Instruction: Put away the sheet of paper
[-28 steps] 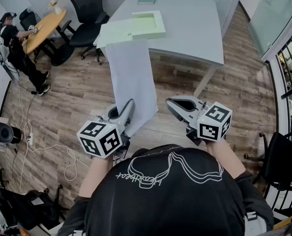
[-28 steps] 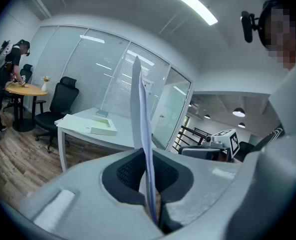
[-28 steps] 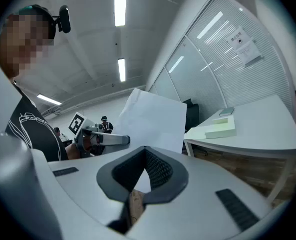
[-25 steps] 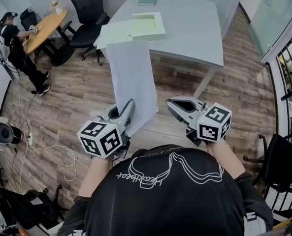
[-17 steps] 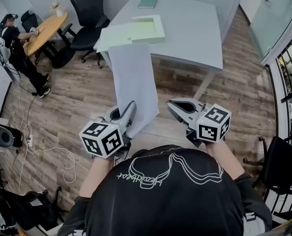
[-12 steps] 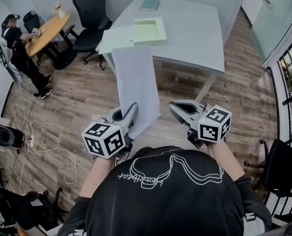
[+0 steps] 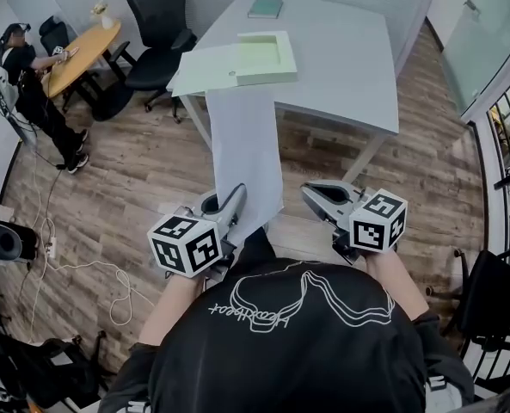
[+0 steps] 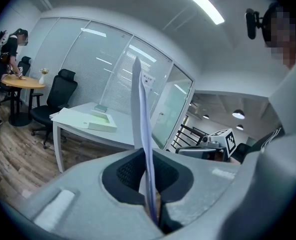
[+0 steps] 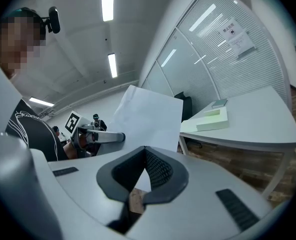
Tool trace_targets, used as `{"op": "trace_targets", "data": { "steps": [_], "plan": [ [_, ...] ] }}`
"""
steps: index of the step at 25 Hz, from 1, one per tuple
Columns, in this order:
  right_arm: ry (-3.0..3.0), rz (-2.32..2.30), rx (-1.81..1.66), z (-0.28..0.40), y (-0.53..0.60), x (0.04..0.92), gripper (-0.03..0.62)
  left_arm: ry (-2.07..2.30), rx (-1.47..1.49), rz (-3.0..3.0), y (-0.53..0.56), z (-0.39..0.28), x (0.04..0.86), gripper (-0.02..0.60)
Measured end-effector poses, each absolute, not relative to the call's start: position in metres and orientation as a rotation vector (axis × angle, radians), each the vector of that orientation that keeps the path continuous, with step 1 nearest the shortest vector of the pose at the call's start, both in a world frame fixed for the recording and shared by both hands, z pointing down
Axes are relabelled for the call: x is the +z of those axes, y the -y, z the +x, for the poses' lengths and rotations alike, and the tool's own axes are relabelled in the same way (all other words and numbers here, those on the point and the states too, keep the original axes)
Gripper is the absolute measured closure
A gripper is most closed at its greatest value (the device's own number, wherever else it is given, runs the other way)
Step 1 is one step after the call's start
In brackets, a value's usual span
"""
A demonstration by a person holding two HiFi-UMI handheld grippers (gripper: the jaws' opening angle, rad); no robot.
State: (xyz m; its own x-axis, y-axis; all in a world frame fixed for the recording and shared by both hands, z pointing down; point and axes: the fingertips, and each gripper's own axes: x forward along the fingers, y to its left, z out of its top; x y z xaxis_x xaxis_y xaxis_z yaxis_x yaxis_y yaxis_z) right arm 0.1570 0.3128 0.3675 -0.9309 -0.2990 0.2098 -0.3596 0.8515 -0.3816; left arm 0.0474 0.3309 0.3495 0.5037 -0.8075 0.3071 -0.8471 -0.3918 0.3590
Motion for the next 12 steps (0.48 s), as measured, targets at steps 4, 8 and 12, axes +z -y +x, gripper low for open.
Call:
{"op": "trace_targets", "data": {
  "steps": [4, 8, 12],
  "plan": [
    [2.872, 0.554, 0.633, 0.151, -0.291, 0.376, 0.585, 1.34, 0.092, 2.295, -0.307, 0.038, 0.356, 0.571],
    [2.845, 0.574, 0.663, 0.136, -0.255, 0.383, 0.585, 1.318, 0.087, 2.288, -0.273, 0.021, 0.364, 0.571],
    [2.832, 0.577, 0.657, 0.11, -0.211, 0.383, 0.585, 1.308, 0.095, 2.271, -0.229, -0.008, 0.368, 0.571]
  ]
}}
